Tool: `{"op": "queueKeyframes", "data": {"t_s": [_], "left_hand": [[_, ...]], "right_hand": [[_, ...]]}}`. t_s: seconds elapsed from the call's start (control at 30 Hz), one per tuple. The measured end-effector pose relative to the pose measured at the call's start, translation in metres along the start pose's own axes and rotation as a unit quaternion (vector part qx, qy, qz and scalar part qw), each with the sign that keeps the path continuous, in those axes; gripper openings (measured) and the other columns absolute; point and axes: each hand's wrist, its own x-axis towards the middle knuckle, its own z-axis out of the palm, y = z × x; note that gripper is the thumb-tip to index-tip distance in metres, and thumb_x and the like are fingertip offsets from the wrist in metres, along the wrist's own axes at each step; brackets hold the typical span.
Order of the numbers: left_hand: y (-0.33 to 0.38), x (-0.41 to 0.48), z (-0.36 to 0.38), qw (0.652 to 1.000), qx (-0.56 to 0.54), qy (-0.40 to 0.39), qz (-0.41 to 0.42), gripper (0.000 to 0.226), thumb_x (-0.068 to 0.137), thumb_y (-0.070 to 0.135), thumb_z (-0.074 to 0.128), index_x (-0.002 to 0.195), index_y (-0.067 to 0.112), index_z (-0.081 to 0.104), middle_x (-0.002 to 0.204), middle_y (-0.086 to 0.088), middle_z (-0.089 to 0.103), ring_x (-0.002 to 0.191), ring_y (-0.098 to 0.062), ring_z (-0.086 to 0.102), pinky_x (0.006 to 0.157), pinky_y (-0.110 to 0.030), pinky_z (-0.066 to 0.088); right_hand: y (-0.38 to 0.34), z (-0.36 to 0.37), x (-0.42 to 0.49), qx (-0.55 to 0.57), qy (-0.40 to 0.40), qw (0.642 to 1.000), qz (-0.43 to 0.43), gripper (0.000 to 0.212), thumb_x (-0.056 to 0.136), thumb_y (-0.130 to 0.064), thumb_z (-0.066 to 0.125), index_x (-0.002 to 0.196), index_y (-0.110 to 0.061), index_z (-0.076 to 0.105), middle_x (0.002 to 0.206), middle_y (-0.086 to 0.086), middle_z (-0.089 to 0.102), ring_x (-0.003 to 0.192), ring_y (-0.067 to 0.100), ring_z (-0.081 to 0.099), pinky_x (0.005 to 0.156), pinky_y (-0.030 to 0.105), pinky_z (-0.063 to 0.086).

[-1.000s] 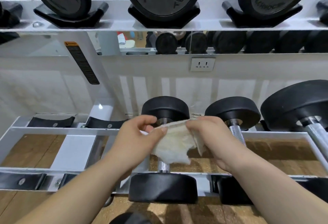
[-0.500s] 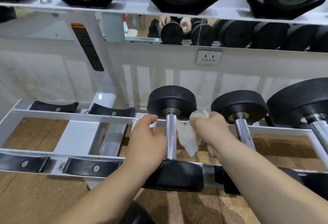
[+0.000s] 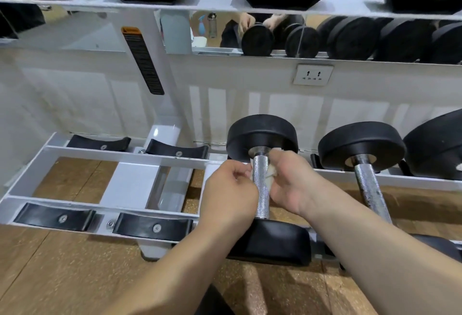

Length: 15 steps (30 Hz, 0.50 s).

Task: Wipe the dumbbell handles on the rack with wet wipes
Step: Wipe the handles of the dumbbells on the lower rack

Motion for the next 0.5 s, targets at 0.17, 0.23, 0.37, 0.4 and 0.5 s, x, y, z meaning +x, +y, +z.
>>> {"op": "queueKeyframes", "data": {"t_s": [0.17,0.23,0.37,0.4,0.5], "left_hand": [[0.0,-0.001,-0.003,1.0,-0.002,-0.012,0.0,0.014,0.088,0.02,0.058,0.09,0.032,0.065,0.089,0.013,0.071,0.083,-0.014,0.068,0.077,-0.033,0.056],[0.003,-0.001,-0.004,1.0,-0.005,-0.014,0.006,0.018,0.079,0.025,0.053,0.093,0.033,0.063,0.09,0.013,0.069,0.084,-0.019,0.069,0.079,-0.036,0.056],[0.004,-0.002,-0.003,1.0,-0.005,-0.017,-0.005,0.028,0.086,0.015,0.054,0.106,0.032,0.062,0.097,0.019,0.064,0.09,-0.016,0.067,0.081,-0.033,0.053],[0.004,-0.002,-0.003,1.0,-0.003,-0.014,-0.006,0.028,0.087,0.014,0.054,0.106,0.033,0.062,0.097,0.02,0.063,0.09,-0.013,0.065,0.08,-0.031,0.051],[0.005,-0.003,-0.003,1.0,0.0,0.004,-0.001,0.018,0.091,0.016,0.055,0.094,0.033,0.059,0.095,0.02,0.062,0.091,-0.013,0.064,0.08,-0.032,0.05]], "right_hand": [[0.011,-0.001,-0.013,-0.099,-0.014,0.995,0.02,0.023,0.109,-0.01,0.038,0.1,-0.007,0.059,0.073,0.015,0.074,0.065,0.026,0.074,0.056,0.027,0.055],[0.016,-0.007,-0.023,-0.149,-0.032,0.988,0.033,0.026,0.106,-0.002,0.039,0.09,-0.003,0.059,0.053,0.008,0.061,0.043,0.017,0.061,0.04,0.018,0.046],[0.005,-0.014,-0.025,-0.158,-0.042,0.984,0.067,0.031,0.101,0.001,0.037,0.082,-0.01,0.06,0.073,0.013,0.062,0.061,0.026,0.063,0.064,0.038,0.057],[0.0,-0.013,-0.022,-0.126,-0.034,0.99,0.058,0.031,0.101,-0.001,0.034,0.083,-0.011,0.057,0.078,0.014,0.059,0.066,0.028,0.061,0.069,0.042,0.054],[-0.008,-0.003,-0.011,-0.029,0.007,1.0,0.0,0.025,0.099,-0.002,0.03,0.107,-0.002,0.054,0.086,0.02,0.057,0.072,0.032,0.059,0.072,0.046,0.051]]}}
